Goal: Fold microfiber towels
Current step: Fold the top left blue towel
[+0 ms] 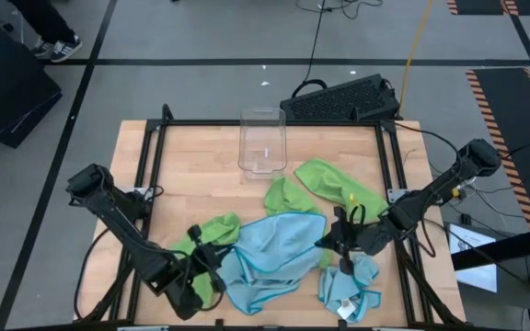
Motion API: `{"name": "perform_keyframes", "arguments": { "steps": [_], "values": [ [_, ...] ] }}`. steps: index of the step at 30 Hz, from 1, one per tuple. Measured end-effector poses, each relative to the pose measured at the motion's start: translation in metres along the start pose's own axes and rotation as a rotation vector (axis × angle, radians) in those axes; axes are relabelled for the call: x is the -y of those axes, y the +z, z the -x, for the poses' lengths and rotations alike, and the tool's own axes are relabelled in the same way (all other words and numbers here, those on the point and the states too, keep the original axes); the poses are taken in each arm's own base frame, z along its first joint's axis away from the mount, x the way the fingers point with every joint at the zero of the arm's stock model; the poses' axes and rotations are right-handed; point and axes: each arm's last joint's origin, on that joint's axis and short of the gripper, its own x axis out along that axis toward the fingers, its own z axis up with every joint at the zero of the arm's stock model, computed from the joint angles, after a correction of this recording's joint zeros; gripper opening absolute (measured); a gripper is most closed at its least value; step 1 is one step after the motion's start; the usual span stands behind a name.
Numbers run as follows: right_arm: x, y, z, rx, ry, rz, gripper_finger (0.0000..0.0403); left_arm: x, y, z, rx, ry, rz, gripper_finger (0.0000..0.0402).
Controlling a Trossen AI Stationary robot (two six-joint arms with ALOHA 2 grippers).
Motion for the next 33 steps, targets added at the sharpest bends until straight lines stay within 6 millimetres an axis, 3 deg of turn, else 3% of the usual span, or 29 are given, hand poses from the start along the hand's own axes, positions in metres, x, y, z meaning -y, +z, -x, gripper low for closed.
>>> {"name": "perform_keyframes", "arguments": {
  "steps": [9,16,21,26,33],
  "values": [
    [-0.031,0.002,0.015,-0.001,0.129,-0.121,0.0002,0.013,0.002,0.011,0.016,-0.102,0.099,0.0012],
    [-0.082,0.016,0.033,0.039,0.25,-0.067,0.0002,0.048,0.021,0.058,0.209,-0.436,-0.026,0.0008],
    [-0.1,0.017,0.034,0.023,0.283,-0.045,0.0002,0.048,0.013,0.081,0.276,-0.366,-0.099,0.0005],
    [-0.096,0.001,0.028,-0.096,0.2,-0.078,0.0002,0.039,-0.008,0.077,0.171,-0.305,-0.01,0.0009],
    [-0.077,-0.009,0.015,-0.196,0.014,-0.116,0.0003,0.025,-0.036,0.044,0.088,-0.224,0.088,0.0004]
  ]
}}
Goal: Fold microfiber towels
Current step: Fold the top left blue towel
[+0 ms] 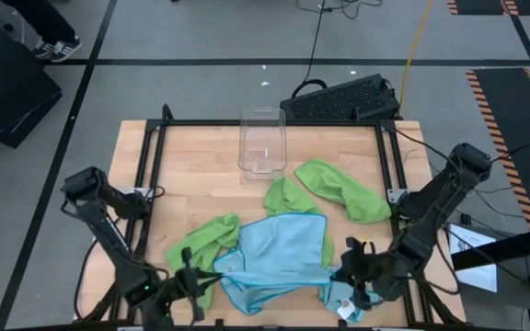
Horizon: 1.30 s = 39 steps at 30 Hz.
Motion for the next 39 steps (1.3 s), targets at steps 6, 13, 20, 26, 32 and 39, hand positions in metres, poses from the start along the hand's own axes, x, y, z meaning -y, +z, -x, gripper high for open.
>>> {"name": "perform_keyframes", "arguments": {
  "steps": [6,13,20,26,32,39],
  "values": [
    [0.027,0.005,-0.014,0.124,-0.228,0.044,0.0003,-0.026,-0.015,-0.033,-0.023,0.127,0.021,0.0011],
    [0.061,0.004,-0.031,0.081,-0.361,0.067,0.0003,-0.059,-0.028,-0.066,-0.074,0.256,0.046,0.001],
    [0.072,0.004,-0.036,0.06,-0.398,0.133,0.0004,-0.062,-0.025,-0.073,-0.078,0.251,0.044,0.0005],
    [0.069,0.006,-0.036,0.076,-0.38,0.158,0.0004,-0.051,-0.02,-0.073,-0.087,0.143,0.044,0.0021],
    [0.061,0.005,-0.035,0.097,-0.334,0.179,0.0004,-0.044,-0.022,-0.069,-0.159,0.036,0.05,0.0045],
    [0.059,0.004,-0.034,0.102,-0.32,0.188,0.0004,-0.037,-0.034,-0.068,-0.178,0.017,-0.048,0.0098]
  ]
}}
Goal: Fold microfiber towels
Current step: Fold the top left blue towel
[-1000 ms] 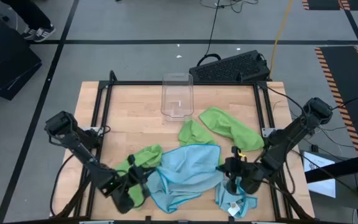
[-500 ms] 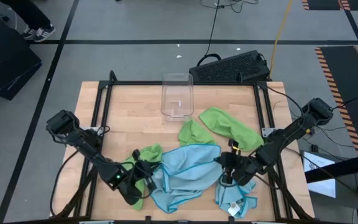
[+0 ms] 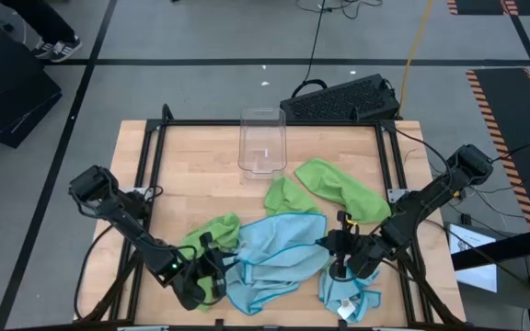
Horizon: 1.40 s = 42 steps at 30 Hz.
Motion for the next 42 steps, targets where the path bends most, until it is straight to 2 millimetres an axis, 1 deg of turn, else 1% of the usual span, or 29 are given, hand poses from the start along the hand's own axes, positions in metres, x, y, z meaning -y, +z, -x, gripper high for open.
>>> {"name": "perform_keyframes", "arguments": {
  "steps": [4,7,11,17,21,32,36,39,42],
  "values": [
    [0.0,0.0,0.0,-0.001,0.001,0.003,0.0004,0.004,-0.012,-0.008,-0.023,0.018,-0.065,0.0136],
    [0.0,0.0,0.0,-0.001,0.002,0.009,0.0004,0.006,-0.021,-0.014,-0.04,0.034,-0.127,0.0157],
    [0.0,0.0,0.0,-0.001,0.002,0.01,0.0004,0.006,-0.028,-0.019,-0.022,0.085,-0.197,0.0165],
    [0.0,0.0,0.0,-0.001,0.002,0.009,0.0004,0.005,-0.027,-0.019,0.042,0.162,-0.252,0.0166],
    [-0.001,0.001,0.0,0.007,0.007,0.003,0.0004,0.003,-0.026,-0.02,0.046,0.178,-0.271,0.0166],
    [-0.002,0.002,0.0,0.02,0.017,0.001,0.0004,-0.006,-0.02,-0.03,0.071,0.26,-0.244,0.0164],
    [-0.002,0.002,0.0,0.019,0.016,0.001,0.0004,-0.008,-0.019,-0.033,0.039,0.24,-0.237,0.014],
    [-0.002,0.002,0.0,0.019,0.016,0.001,0.0004,-0.008,-0.02,-0.033,0.017,0.226,-0.245,0.0116],
    [-0.002,0.002,0.0,0.019,0.016,0.002,0.0004,-0.009,-0.021,-0.033,0.01,0.228,-0.257,0.0101]
  ]
}}
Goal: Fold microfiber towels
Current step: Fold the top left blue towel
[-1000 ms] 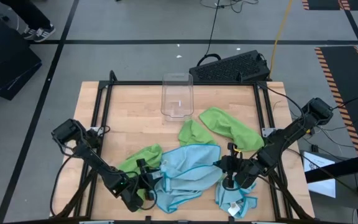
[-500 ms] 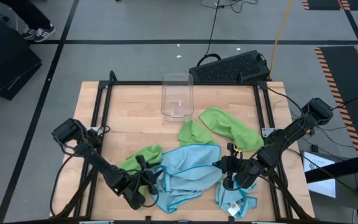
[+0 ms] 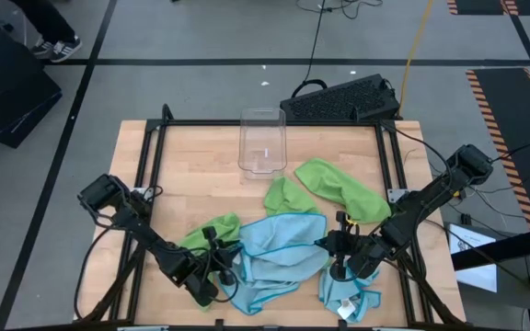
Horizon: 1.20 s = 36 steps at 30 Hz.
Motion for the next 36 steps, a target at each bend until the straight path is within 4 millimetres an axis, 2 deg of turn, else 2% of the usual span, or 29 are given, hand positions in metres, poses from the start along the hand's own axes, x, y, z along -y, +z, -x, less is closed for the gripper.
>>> {"name": "perform_keyframes", "arguments": {
  "steps": [4,12,15,19,30,36],
  "values": [
    [0.0,0.0,0.0,0.0,0.0,0.003,0.0004,-0.001,-0.002,0.0,-0.01,0.006,-0.022,0.0103],
    [0.0,0.0,0.0,-0.001,0.0,0.007,0.0004,-0.005,-0.007,0.001,-0.044,0.027,-0.022,0.014],
    [0.0,0.0,0.0,-0.001,0.0,0.008,0.0004,-0.006,-0.009,0.001,-0.053,0.034,-0.024,0.014],
    [0.0,0.0,0.0,-0.001,0.0,0.008,0.0004,-0.006,-0.009,0.001,-0.054,0.034,-0.027,0.0116],
    [0.0,0.0,0.0,-0.001,0.0,0.014,0.0004,-0.007,-0.012,0.001,-0.103,0.012,-0.026,0.0014],
    [0.001,0.001,0.001,0.003,-0.001,0.048,0.0004,-0.01,-0.004,0.005,-0.086,-0.001,0.024,0.0005]
  ]
}}
